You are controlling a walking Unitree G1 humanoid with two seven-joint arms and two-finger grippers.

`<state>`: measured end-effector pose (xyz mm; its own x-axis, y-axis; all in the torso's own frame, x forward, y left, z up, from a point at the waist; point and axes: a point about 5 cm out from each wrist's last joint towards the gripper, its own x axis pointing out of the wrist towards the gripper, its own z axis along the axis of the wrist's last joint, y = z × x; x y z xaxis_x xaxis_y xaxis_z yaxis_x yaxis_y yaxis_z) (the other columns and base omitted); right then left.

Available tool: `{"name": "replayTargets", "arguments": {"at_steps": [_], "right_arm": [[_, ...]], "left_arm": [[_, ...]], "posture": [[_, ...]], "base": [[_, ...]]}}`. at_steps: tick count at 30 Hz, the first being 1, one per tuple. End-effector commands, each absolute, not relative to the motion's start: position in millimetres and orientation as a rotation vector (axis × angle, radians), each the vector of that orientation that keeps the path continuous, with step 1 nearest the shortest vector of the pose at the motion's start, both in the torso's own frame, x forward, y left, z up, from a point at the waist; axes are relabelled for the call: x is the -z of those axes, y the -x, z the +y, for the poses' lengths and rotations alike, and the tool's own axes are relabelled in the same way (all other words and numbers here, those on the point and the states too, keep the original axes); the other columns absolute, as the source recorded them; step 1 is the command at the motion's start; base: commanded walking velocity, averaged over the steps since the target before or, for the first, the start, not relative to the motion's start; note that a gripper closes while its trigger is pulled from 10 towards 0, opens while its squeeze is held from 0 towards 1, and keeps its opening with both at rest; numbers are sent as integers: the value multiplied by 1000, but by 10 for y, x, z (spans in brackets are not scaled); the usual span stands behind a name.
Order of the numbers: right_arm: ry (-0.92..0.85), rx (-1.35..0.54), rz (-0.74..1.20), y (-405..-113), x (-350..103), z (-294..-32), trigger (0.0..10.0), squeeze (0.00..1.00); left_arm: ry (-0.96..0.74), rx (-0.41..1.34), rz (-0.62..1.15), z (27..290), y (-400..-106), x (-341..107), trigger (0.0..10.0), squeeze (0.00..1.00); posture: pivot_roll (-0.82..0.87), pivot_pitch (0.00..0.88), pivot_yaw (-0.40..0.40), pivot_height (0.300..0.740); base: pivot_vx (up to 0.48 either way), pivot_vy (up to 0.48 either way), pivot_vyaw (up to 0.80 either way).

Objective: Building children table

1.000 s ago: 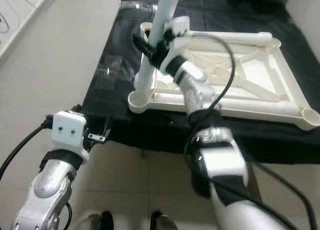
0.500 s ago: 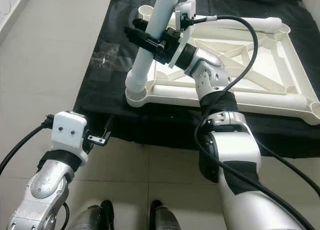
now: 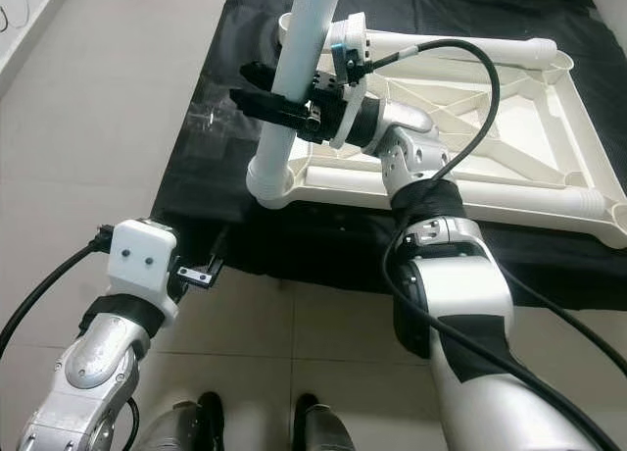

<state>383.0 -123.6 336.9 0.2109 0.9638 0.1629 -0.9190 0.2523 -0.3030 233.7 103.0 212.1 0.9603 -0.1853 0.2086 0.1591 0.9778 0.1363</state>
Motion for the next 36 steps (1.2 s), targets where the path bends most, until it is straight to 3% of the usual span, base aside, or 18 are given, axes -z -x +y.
{"name": "replayTargets", "arguments": {"at_steps": [1,20,24,36], "right_arm": [[194,-1270,-209,-3891,-3123,-1265,10000,0],[209,-1448,-125,-3817,-2937,-1221,10000,0],[224,-1408,-121,-3846,-2884,-1162,10000,0],[243,-1035,-115,-4018,-2798,-1192,10000,0]], "left_arm": [[-105,188,-195,989,-2325,-2065,10000,0],[-101,184,-202,974,-2331,-2075,10000,0],[-101,182,-205,974,-2337,-2082,10000,0],[-104,180,-209,980,-2357,-2086,10000,0]], "posture": [[98,319,-62,740],[93,322,-69,740],[95,321,-70,740],[90,316,-65,740]], "base": [[0,0,0],[0,0,0],[0,0,0],[0,0,0]]}}
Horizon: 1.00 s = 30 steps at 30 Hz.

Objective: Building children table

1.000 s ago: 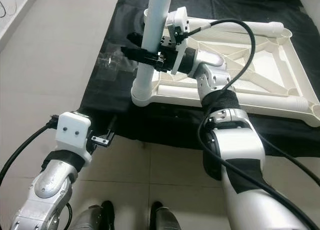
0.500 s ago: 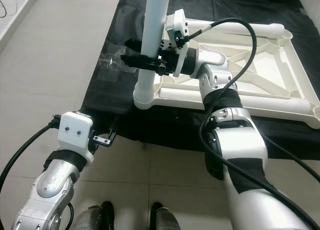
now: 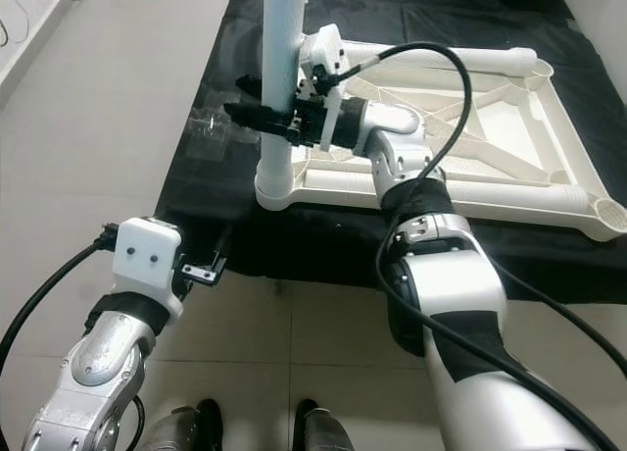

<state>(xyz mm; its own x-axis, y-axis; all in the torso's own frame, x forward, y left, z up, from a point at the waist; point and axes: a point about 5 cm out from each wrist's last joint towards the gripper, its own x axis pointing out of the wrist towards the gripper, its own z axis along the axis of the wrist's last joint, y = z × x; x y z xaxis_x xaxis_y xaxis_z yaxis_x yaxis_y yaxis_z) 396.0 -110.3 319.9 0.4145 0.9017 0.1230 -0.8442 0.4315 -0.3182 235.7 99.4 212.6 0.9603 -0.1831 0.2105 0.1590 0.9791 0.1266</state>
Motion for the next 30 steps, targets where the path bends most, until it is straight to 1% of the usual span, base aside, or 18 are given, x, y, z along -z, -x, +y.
{"name": "replayTargets", "arguments": {"at_steps": [1,3,4,5,7,8,9,11,13,16,18,20,21,22,23,25,29,30], "right_arm": [[236,-1003,-116,-4031,-2789,-1203,10000,0],[236,-1003,-116,-4031,-2789,-1203,10000,0],[194,-889,-134,-4064,-2742,-1251,10000,0],[194,-889,-134,-4064,-2742,-1251,10000,0],[135,-725,-136,-4112,-2684,-1317,10000,0],[135,-725,-136,-4112,-2684,-1317,10000,0],[87,-541,-123,-4162,-2633,-1392,10000,0],[35,-393,-113,-4191,-2585,-1457,10000,0],[15,-356,-109,-4196,-2570,-1474,10000,0],[-10,-173,-104,-4208,-2515,-1559,10000,0],[-5,-133,-106,-4207,-2506,-1578,10000,0],[-5,-133,-106,-4207,-2506,-1578,10000,0],[39,14,-106,-4191,-2458,-1562,10000,0],[48,88,-120,-4176,-2449,-1539,10000,0],[48,88,-120,-4176,-2449,-1539,10000,0],[30,237,-127,-4136,-2435,-1422,10000,0],[-2,337,-104,-4115,-2408,-1295,10000,0],[3,406,-94,-4105,-2409,-1254,10000,0]], "left_arm": [[-105,180,-211,976,-2360,-2087,10000,0],[-105,180,-211,976,-2360,-2087,10000,0],[-106,183,-214,972,-2374,-2093,10000,0],[-106,183,-214,972,-2374,-2093,10000,0],[-108,181,-217,982,-2385,-2100,10000,0],[-108,181,-217,982,-2385,-2100,10000,0],[-109,178,-217,991,-2386,-2102,10000,0],[-109,178,-216,995,-2383,-2101,10000,0],[-109,178,-216,996,-2382,-2100,10000,0],[-109,178,-215,999,-2379,-2098,10000,0],[-109,178,-215,999,-2378,-2097,10000,0],[-109,178,-215,999,-2378,-2097,10000,0],[-111,179,-214,1005,-2382,-2097,10000,0],[-114,180,-216,1007,-2385,-2098,10000,0],[-114,180,-216,1007,-2385,-2098,10000,0],[-117,180,-219,1010,-2397,-2102,10000,0],[-115,179,-219,1009,-2402,-2099,10000,0],[-114,180,-219,1007,-2406,-2097,10000,0]], "posture": [[90,316,-65,740],[90,316,-65,740],[88,314,-63,740],[88,314,-63,740],[89,315,-65,740],[89,315,-65,740],[90,317,-64,740],[91,319,-62,740],[91,319,-62,740],[98,321,-57,740],[98,321,-57,740],[98,321,-57,740],[96,322,-56,740],[96,322,-56,740],[96,322,-56,740],[98,323,-56,740],[97,321,-55,740],[99,321,-56,740]], "base": [[0,0,0],[0,0,0],[0,0,0],[0,0,0],[0,0,0],[0,0,0],[0,0,0],[0,0,0],[0,0,0],[0,0,0],[0,0,0],[0,0,0],[0,0,0],[0,0,0],[0,0,0],[0,0,0],[0,0,0],[0,0,0]]}}
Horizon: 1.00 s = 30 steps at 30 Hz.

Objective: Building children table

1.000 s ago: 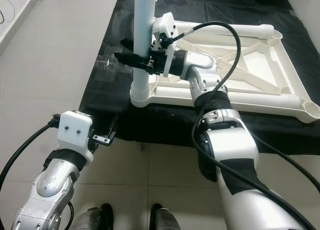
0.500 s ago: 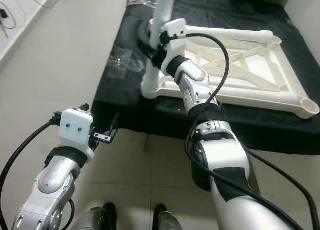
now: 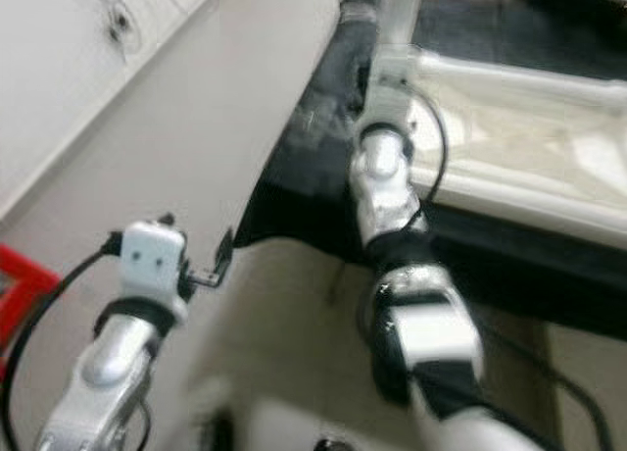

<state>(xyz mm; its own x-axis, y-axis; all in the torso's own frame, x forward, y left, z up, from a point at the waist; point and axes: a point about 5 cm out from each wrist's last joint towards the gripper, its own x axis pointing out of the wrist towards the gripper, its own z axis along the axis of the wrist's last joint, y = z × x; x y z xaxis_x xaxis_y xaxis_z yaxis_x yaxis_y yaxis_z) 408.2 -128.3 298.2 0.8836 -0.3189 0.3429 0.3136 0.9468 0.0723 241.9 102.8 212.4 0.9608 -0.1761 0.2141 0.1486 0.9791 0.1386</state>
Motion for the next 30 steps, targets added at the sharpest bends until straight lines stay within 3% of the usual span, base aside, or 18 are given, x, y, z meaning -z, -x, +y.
{"name": "replayTargets", "arguments": {"at_steps": [1,12,19,30], "right_arm": [[3,406,-94,-4105,-2409,-1254,10000,0],[-259,722,12,-4034,-2394,-1051,10000,0],[-212,861,9,-3988,-2395,-1128,10000,0],[-224,904,67,-3963,-2326,-1051,10000,0]], "left_arm": [[-114,180,-219,1007,-2406,-2097,10000,0],[-114,186,-219,979,-2390,-2088,10000,0],[-118,183,-217,992,-2375,-2084,10000,0],[-115,194,-220,963,-2385,-2075,10000,0]], "posture": [[99,321,-56,740],[129,305,-62,740],[130,302,-64,740],[130,284,-58,740]], "base": [[0,0,0],[0,0,0],[0,0,0],[0,0,0]]}}
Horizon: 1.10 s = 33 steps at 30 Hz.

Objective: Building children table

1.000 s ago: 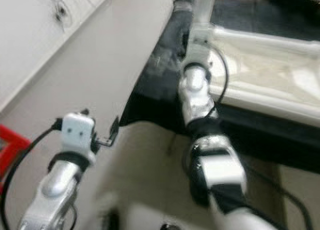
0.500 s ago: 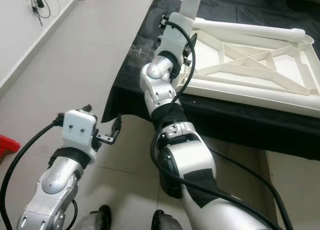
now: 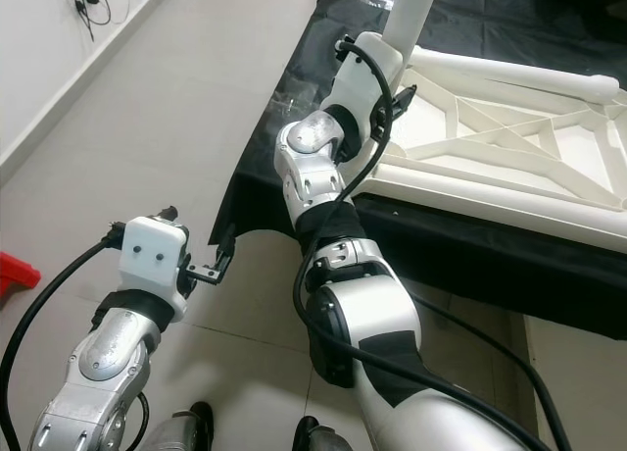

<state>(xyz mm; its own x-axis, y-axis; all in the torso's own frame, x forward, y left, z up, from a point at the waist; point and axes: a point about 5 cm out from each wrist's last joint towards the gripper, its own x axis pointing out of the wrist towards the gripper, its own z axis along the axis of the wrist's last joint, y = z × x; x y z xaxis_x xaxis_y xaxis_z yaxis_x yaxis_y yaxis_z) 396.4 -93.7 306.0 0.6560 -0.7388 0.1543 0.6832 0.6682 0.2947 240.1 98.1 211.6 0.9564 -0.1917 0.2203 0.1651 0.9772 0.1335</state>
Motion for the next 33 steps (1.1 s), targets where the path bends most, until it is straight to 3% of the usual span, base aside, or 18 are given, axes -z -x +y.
{"name": "replayTargets", "arguments": {"at_steps": [1,9,14,18,33], "right_arm": [[-228,902,71,-3965,-2325,-1046,10000,0],[-223,903,62,-3959,-2346,-1009,10000,0],[-216,895,50,-3955,-2369,-969,10000,0],[-214,890,43,-3963,-2389,-975,10000,0],[-235,902,49,-3958,-2390,-959,10000,0]], "left_arm": [[-115,195,-220,964,-2384,-2072,10000,0],[-116,198,-218,964,-2382,-2065,10000,0],[-19,473,-193,695,-2244,-2038,10000,0],[-13,572,-191,591,-2148,-2018,10000,0],[-52,601,-193,602,-2131,-1980,10000,0]], "posture": [[130,284,-58,740],[131,280,-58,740],[129,284,-52,740],[127,284,-51,740],[130,285,-51,740]], "base": [[0,0,0],[0,0,0],[0,0,0],[0,0,0],[0,0,0]]}}
